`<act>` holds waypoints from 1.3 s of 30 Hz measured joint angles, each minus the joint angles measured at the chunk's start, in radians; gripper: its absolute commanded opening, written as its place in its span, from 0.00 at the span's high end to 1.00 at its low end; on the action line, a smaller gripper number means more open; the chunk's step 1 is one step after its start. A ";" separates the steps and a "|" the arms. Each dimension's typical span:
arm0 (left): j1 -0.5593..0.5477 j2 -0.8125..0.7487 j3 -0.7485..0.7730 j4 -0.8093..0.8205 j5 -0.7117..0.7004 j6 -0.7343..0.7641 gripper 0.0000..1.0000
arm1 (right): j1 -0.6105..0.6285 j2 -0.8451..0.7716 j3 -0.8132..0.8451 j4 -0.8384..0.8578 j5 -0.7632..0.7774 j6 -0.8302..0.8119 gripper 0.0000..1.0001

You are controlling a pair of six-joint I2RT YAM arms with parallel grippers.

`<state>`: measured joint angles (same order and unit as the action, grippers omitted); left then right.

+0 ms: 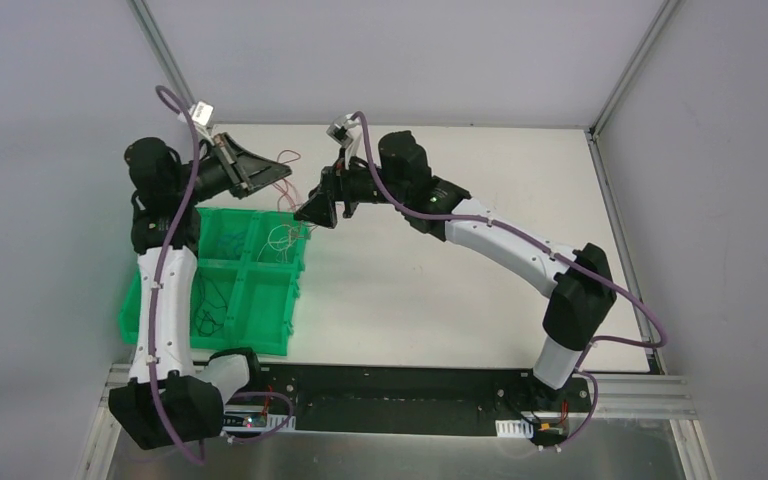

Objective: Untangle the cables

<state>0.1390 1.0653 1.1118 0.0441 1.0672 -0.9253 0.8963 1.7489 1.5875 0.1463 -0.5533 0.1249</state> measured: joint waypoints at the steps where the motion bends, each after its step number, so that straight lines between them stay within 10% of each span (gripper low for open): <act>1: 0.054 -0.001 0.013 -0.050 0.027 0.036 1.00 | -0.002 -0.001 0.000 -0.007 -0.007 -0.005 0.15; 5: 0.216 -0.001 0.068 -0.222 0.137 0.176 1.00 | -0.020 -0.024 -0.023 -0.068 -0.039 -0.031 0.01; 16: 0.433 -0.065 0.044 -0.487 0.323 0.344 1.00 | -0.107 -0.148 -0.093 -0.208 -0.060 -0.092 0.01; 25: 0.432 -0.157 0.079 -1.032 0.052 0.713 1.00 | -0.121 -0.187 -0.160 -0.238 -0.057 -0.120 0.00; 39: 0.433 -0.230 -0.042 -1.217 -0.217 0.824 1.00 | -0.137 -0.245 -0.244 -0.247 -0.058 -0.134 0.01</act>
<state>0.5716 0.8352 1.0695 -1.1732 0.8497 -0.1013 0.7597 1.5043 1.3437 -0.1009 -0.6109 -0.0086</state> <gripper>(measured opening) 0.023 0.993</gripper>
